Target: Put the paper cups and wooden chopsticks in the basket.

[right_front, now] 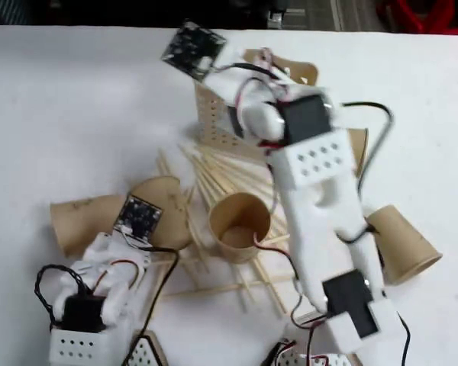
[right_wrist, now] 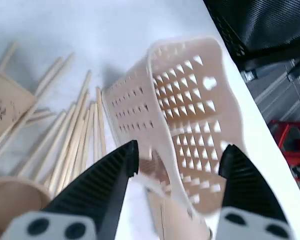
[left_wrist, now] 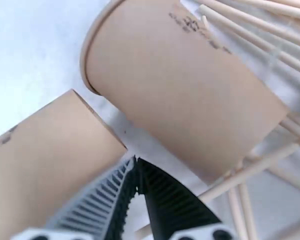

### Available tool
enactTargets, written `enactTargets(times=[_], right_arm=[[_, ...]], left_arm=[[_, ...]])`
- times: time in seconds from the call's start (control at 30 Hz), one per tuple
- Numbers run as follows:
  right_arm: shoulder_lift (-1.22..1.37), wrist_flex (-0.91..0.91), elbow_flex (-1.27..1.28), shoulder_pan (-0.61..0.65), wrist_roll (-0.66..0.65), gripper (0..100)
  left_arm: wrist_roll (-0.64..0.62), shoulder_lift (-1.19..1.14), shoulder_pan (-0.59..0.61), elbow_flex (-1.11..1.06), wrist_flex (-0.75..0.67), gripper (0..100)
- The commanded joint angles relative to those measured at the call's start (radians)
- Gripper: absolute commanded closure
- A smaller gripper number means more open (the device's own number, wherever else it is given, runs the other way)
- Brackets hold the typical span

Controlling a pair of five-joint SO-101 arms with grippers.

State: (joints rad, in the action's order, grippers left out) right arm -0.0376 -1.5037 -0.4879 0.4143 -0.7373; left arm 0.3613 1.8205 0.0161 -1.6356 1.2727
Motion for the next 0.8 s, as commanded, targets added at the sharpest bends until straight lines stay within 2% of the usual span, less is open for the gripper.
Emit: enactTargets(times=[0.0,0.1,0.23,0.4,0.5,0.6,0.77], right_arm=[[-0.139,-0.125,-0.041,-0.102,0.009,73.1],[-0.179,-0.211,-0.04,-0.205,0.011,73.1],[-0.222,-0.206,0.041,-0.386,0.086,73.1],[-0.225,-0.202,0.161,-0.522,0.117,73.1],[-0.225,-0.131,0.278,-0.576,0.126,73.1],[-0.225,0.013,0.407,-0.619,0.181,75.2],[-0.225,0.236,0.598,-0.627,0.192,77.9]], left_arm=[[0.009,0.004,0.01,0.008,-0.018,98],[0.009,0.004,0.01,0.008,-0.018,98],[0.009,0.004,0.01,0.008,-0.018,98],[0.009,0.004,0.01,0.008,-0.018,98],[0.009,0.004,0.01,0.008,-0.018,98],[0.009,0.004,0.01,0.008,-0.018,98],[0.009,0.004,0.01,0.006,-0.018,98]])
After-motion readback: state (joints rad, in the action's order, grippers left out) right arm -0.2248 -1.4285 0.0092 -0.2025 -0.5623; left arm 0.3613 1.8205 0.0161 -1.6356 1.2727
